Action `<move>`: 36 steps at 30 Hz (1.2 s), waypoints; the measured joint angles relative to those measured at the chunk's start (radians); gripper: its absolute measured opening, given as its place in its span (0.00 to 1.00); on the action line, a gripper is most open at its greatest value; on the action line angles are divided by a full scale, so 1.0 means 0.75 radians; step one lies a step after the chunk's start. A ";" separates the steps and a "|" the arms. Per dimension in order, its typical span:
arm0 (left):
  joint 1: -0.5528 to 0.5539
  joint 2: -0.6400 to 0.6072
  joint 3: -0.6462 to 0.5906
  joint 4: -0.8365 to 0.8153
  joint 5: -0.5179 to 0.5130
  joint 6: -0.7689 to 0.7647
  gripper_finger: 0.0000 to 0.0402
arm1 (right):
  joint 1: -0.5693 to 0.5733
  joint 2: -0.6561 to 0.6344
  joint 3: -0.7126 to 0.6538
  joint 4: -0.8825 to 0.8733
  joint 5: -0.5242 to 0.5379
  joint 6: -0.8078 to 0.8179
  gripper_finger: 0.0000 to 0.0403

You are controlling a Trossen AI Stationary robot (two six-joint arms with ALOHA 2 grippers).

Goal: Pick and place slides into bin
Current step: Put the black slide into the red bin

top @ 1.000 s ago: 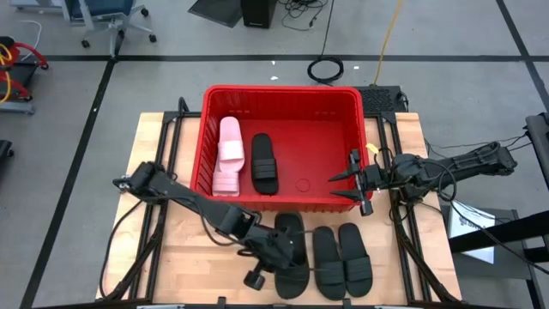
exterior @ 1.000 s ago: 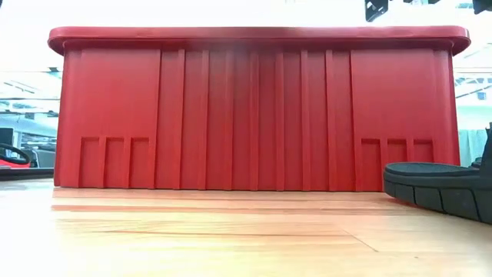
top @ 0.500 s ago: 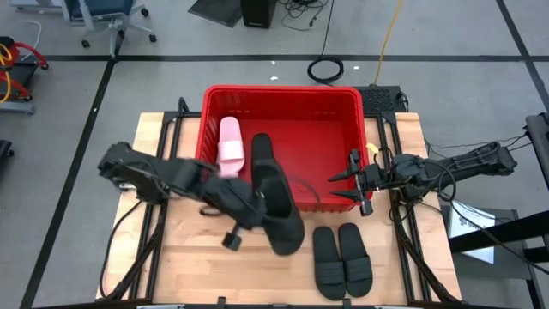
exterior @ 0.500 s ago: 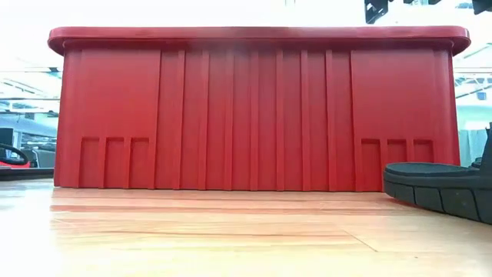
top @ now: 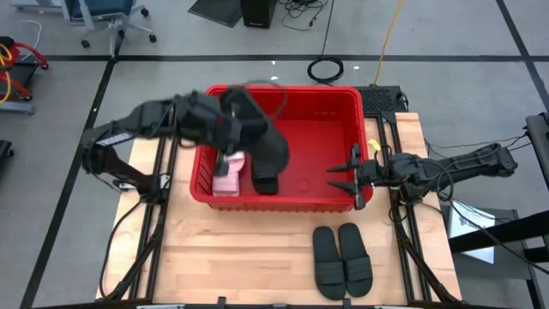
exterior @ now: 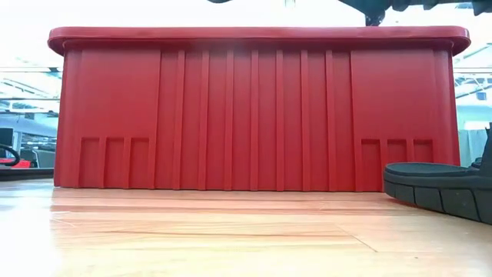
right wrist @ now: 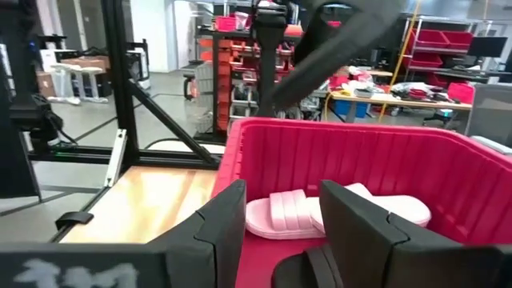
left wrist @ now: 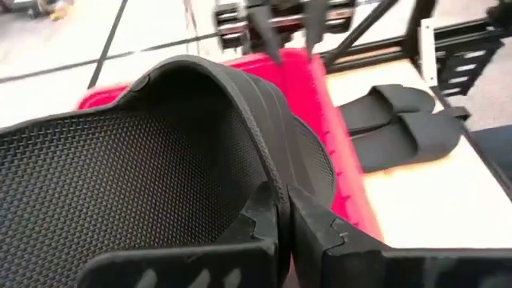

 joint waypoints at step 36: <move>0.740 0.688 0.122 -0.502 0.391 0.537 0.07 | -0.592 -0.001 -0.001 -0.147 -0.286 -0.144 0.37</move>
